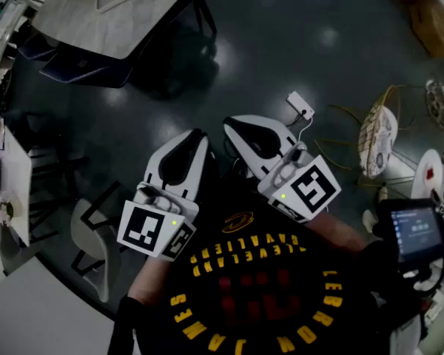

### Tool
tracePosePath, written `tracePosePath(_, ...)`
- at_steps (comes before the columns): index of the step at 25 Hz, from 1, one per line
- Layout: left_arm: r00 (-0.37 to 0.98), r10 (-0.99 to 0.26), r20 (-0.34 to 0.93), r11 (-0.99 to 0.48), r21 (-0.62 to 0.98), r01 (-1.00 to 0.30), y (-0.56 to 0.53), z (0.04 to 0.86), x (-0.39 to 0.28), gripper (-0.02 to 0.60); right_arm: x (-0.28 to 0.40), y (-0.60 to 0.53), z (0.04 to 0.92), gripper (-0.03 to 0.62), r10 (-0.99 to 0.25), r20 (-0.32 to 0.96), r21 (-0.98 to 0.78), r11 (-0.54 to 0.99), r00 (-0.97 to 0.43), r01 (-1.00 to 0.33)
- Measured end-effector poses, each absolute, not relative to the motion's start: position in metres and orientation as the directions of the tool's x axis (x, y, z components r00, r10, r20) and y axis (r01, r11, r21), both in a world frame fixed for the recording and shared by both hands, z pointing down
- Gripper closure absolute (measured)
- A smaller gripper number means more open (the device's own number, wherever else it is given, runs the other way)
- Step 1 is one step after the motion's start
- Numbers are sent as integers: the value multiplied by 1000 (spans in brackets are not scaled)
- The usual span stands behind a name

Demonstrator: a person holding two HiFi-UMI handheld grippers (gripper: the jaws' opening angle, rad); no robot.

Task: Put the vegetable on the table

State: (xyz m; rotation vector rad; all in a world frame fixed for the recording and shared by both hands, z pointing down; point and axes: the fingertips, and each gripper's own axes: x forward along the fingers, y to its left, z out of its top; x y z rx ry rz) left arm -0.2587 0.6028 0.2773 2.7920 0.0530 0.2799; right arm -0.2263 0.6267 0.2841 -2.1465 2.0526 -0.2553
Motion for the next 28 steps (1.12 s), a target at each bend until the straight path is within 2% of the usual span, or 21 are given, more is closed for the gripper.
tracePosePath(7,982,66,180,-938,347,0,606,280,-260,538,-229,632,293,589,-999,38,-238,-40,32,-970)
tracePosePath(13,986,63,156,-934,358,3,579,273,-244,538,-210,609,283,589,-999,9,-236,-51,50,-970)
tracePosePath(21,986,86,145,-930,366,27,487,270,-193,538,-155,520,285,589,-996,34,-235,-89,84,-968)
tracePosePath(28,981,86,172,-901,433,3,379,281,-161,538,-112,430,298,589,-985,122,-306,-158,126,-939)
